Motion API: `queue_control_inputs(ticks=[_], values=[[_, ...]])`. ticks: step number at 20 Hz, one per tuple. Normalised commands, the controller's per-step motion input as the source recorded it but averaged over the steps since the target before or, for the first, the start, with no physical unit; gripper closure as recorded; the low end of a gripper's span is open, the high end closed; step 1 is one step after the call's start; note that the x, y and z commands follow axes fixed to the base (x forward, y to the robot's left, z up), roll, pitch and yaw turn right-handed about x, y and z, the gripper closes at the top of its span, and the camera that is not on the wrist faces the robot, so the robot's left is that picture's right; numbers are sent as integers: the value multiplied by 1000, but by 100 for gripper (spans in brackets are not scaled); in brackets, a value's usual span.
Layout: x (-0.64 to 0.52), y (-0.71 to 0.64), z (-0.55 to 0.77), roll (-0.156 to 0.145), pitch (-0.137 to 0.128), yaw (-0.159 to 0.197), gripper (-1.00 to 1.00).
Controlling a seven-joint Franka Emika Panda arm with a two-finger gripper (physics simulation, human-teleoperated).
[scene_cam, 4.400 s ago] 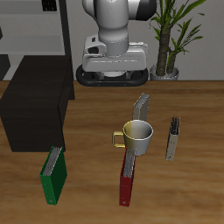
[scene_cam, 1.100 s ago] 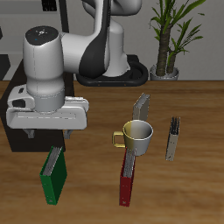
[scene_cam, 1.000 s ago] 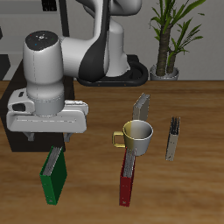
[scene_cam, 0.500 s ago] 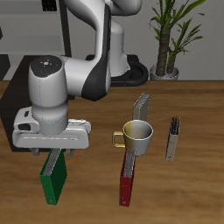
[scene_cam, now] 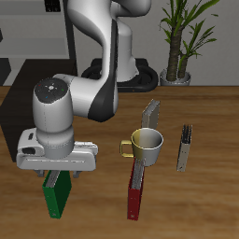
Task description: Place the green book in the top region of the shelf
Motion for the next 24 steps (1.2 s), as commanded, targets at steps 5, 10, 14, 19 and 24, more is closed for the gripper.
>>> queue_control_inputs(ticks=[5,10,14,19,24], values=[[-32,25,-96,-2,10,-2,100],[-60,-48,53,-12,-11,3,100],[-178,-36,328,-32,-38,6,100],[-277,89,448,16,-44,5,100],[-412,205,442,19,-58,3,100]])
